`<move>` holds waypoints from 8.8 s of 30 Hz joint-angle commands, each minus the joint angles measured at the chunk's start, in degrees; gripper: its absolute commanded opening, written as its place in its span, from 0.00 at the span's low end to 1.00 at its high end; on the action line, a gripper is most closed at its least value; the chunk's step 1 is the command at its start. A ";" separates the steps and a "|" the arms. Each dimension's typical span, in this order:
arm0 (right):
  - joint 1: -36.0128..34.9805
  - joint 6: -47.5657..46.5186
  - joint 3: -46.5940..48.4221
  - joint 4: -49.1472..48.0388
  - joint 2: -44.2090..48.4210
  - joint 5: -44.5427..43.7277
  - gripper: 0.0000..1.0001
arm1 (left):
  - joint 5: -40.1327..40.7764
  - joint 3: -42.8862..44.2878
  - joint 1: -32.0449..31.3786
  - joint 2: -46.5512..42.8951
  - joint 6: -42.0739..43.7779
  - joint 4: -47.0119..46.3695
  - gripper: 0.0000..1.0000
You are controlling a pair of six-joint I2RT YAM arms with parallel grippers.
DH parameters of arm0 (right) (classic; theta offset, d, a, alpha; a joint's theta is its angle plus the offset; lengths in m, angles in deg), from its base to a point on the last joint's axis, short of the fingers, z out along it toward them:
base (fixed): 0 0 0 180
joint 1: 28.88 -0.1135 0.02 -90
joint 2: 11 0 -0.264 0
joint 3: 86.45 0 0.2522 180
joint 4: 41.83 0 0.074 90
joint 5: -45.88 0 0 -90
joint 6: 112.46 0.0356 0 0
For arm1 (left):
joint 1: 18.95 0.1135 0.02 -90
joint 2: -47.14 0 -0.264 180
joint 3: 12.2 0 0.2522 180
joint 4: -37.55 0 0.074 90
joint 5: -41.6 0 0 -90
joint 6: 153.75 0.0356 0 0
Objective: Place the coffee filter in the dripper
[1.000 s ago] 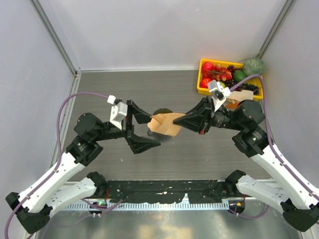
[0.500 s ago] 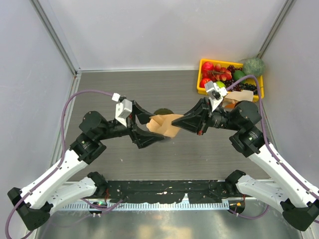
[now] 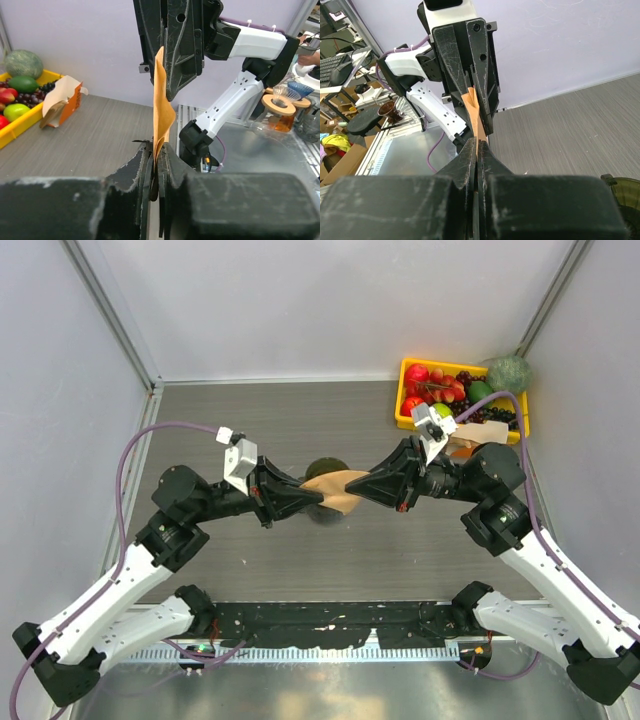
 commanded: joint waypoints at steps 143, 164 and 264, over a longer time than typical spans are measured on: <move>2.30 -61.22 18.70 49.69 -7.47 -10.97 0.97 | -15.62 6.37 13.08 16.36 -23.08 4.42 0.00; -5.16 -59.63 17.99 42.48 -11.87 -14.92 0.97 | -15.35 2.15 11.50 19.35 -32.75 -3.14 0.00; 5.73 -44.08 19.76 41.87 -10.29 -23.80 0.95 | 7.94 41.26 15.28 38.24 10.14 63.48 0.00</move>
